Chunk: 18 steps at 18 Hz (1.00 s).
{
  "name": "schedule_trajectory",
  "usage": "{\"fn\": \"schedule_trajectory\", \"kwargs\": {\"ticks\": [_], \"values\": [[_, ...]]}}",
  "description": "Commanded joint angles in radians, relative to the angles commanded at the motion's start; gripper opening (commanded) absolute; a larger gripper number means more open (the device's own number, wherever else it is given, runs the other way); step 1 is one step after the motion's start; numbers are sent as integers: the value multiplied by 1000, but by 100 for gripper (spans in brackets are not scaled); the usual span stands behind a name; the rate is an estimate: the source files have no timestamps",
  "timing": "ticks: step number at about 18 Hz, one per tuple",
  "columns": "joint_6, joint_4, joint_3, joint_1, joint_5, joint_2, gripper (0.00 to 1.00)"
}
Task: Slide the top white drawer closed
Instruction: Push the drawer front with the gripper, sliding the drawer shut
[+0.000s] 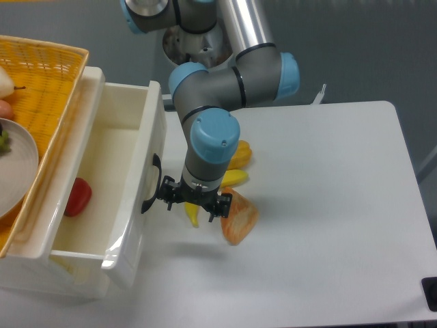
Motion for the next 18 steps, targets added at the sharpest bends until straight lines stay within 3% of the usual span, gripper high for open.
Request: {"fn": "schedule_trajectory", "kwargs": {"ticks": [18], "values": [[0, 6, 12, -78, 0, 9, 100]]}}
